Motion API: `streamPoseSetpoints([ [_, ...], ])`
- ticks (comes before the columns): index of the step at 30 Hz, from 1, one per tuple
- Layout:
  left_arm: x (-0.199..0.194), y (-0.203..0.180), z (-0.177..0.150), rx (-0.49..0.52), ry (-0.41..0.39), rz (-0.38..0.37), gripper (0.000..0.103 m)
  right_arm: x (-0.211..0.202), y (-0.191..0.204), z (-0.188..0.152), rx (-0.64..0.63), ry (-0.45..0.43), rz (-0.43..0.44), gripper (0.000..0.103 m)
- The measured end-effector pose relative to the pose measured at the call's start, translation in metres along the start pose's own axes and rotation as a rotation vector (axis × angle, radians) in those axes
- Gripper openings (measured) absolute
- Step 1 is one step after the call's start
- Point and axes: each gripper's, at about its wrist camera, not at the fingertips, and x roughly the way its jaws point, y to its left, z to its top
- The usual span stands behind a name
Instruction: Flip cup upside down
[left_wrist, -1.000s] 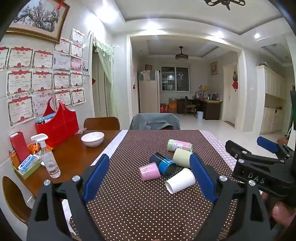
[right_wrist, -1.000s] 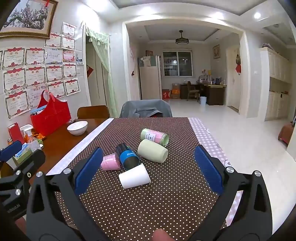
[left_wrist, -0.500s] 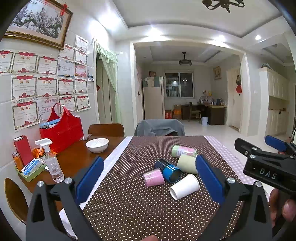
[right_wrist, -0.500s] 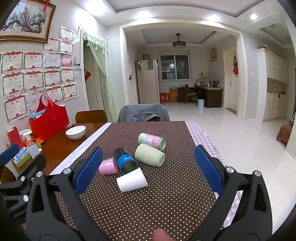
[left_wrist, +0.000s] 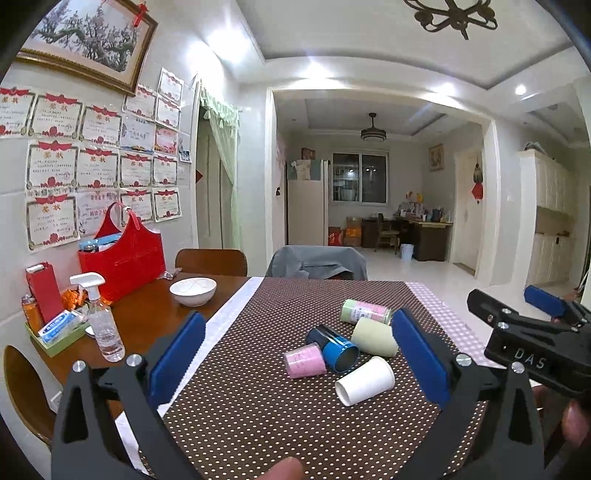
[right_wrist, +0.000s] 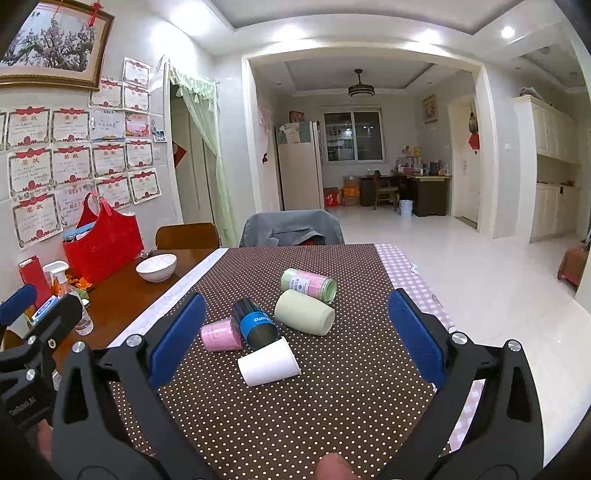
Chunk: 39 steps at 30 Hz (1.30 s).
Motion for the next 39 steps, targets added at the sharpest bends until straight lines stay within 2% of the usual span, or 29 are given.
streamPoseSetpoints([
  [2,0.0001,0.0001,0.0,0.001,0.011,-0.004,0.099,0.0007,0.0016,0.0,-0.008,0.009,0.017,0.097],
  [6,0.002,0.0,-0.0001,0.007,0.031,-0.005,0.099,-0.0016,0.002,-0.0004,-0.011,0.004,-0.003,0.097],
  [20,0.0032,0.001,-0.0012,0.01,0.042,-0.004,0.099,-0.0018,0.0018,-0.002,-0.02,0.013,-0.008,0.097],
  [39,0.0017,0.0024,-0.0007,-0.005,0.026,-0.006,0.099,0.0024,0.0027,-0.0026,-0.017,0.029,0.001,0.097],
])
